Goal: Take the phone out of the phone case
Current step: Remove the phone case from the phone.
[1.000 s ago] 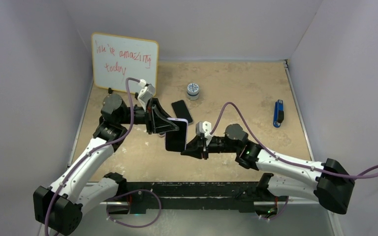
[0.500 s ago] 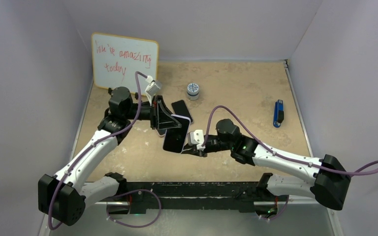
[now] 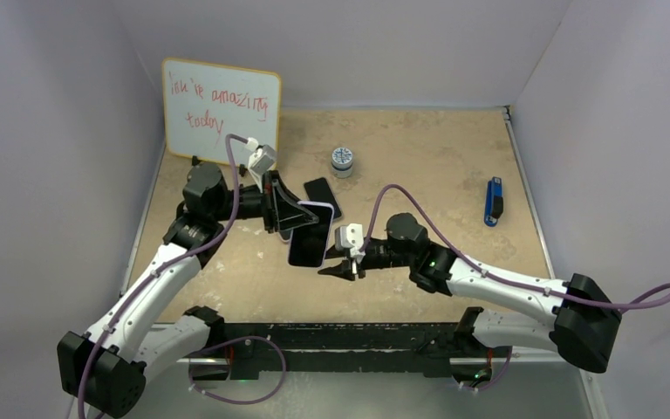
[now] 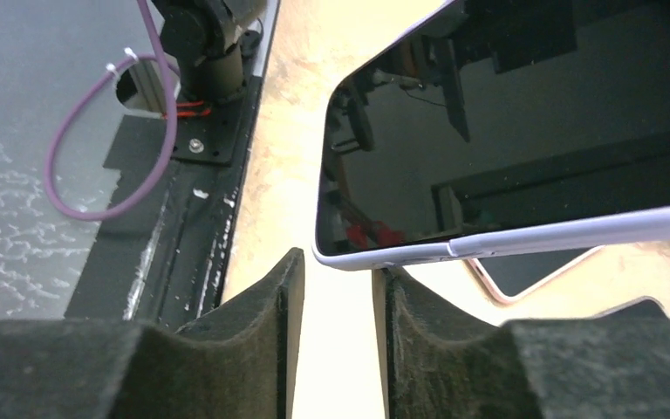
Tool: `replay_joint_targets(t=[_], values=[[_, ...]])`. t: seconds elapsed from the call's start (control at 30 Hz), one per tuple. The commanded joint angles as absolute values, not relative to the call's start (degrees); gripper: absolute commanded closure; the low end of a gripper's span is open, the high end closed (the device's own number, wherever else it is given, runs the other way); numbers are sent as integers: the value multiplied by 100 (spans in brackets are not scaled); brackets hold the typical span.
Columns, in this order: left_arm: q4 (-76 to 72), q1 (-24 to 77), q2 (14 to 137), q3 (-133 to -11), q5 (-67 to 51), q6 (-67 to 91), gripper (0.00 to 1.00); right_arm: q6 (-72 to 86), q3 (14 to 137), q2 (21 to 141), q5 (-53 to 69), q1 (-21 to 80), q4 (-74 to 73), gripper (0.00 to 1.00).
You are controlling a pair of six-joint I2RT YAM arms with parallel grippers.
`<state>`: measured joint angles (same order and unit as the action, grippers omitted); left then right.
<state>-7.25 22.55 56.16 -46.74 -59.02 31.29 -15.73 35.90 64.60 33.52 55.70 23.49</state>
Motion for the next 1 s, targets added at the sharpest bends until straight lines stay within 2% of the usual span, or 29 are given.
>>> replay_joint_targets(t=[0.0,0.17,0.6,0.7,0.87,0.97], values=[[-1409,2241,5257,-4521,-5468,3004,100,-611,3337,6444,3840,5599,3554,62],[-1681,2232,4968,-4371,-5381,3077,100,-178,3305,6574,4068,5607,4032,62],[-3173,2232,4561,-3672,-5334,4163,100,212,3417,6799,4012,5600,4443,75],[-3062,2232,4563,-3683,-5335,4210,100,153,3447,6828,4057,5596,4429,84],[-2073,2232,4864,-4108,-5328,4040,100,-709,3641,6802,4308,5596,3829,100],[-1930,2232,4994,-4204,-5388,4085,100,-1070,3706,6721,4220,5598,3528,100]])
